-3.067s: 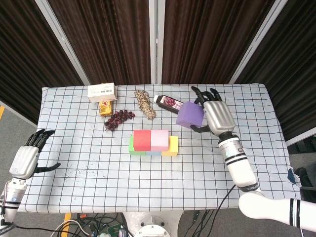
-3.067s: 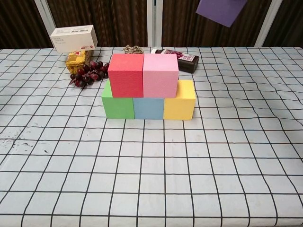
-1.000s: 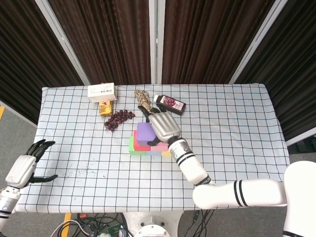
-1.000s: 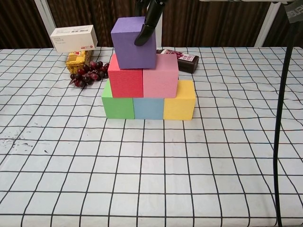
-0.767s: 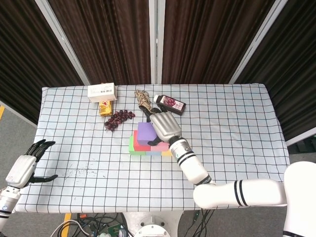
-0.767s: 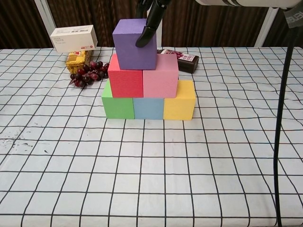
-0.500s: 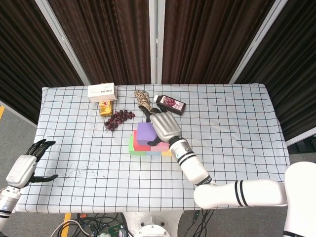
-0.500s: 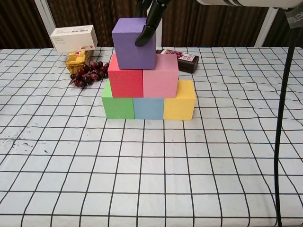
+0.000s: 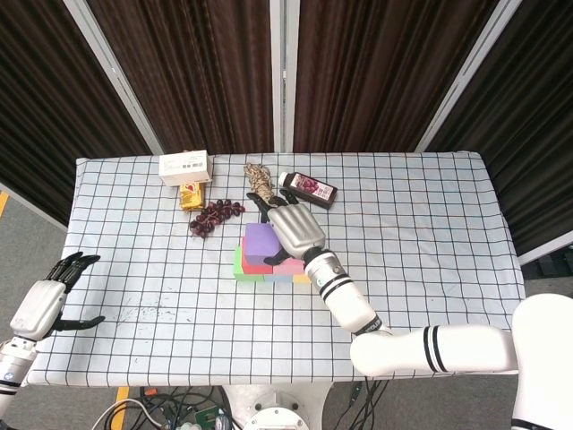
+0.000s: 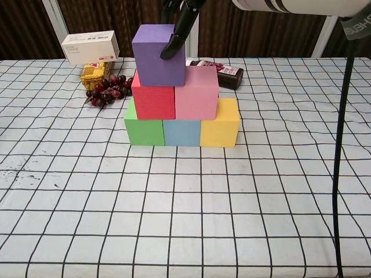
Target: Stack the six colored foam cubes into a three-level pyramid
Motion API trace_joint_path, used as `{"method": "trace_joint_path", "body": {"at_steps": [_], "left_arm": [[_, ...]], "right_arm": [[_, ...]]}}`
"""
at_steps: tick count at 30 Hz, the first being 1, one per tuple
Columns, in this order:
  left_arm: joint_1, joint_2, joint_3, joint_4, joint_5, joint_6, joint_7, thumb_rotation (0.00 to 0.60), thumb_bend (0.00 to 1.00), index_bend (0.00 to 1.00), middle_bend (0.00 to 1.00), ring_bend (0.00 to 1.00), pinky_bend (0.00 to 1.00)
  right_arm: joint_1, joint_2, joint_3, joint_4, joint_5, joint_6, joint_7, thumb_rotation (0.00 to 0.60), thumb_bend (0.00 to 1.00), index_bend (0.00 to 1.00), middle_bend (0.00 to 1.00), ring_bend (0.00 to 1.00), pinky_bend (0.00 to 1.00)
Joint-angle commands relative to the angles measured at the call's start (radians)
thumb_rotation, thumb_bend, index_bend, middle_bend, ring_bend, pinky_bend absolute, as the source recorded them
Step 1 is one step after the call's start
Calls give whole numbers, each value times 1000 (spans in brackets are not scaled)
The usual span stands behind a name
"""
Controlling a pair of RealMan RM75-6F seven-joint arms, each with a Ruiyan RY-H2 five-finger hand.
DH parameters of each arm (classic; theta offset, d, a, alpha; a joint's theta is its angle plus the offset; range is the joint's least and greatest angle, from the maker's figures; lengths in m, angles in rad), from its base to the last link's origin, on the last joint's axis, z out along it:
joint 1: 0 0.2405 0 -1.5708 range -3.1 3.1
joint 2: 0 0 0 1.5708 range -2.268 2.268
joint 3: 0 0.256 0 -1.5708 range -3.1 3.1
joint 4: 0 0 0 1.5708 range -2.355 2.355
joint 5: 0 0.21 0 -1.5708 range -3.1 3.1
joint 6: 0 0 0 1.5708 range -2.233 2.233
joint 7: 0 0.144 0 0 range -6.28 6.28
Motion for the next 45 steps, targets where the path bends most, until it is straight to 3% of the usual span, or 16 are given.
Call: {"method": "trace_joint_path", "body": {"at_steps": [1,25,28,38,45], "left_arm": [[0,0,1,0,1,-1,0,600,0,112,103,23,97],[-7,-2,2,-4,4,-8,8,600,0,112,103,23,97],[-9,-1,2,-5,6,-8,9,600,0,112,102,24,97],[-9,-16,-6,6,-6,-9,6,600,0,112,102,24,97],[-37,-52,-54,16,-50,-29,12,600,0,112,101,24,97]], "right_arm": [[-4,4,0,1,-11,-3,5,600,44,0,425,154,0],[-22,-1,-14,29,-39,-37,39,600,45,0,413,153,0],[-25,3,-15,28,-42,-48,46,600,39,0,374,147,0],[-35,18,-17,20,-49,-61,66,600,0,0,97,4,0],[-79,61,-2,-37,-102,-42,123,600,0,0,30,0,0]]}}
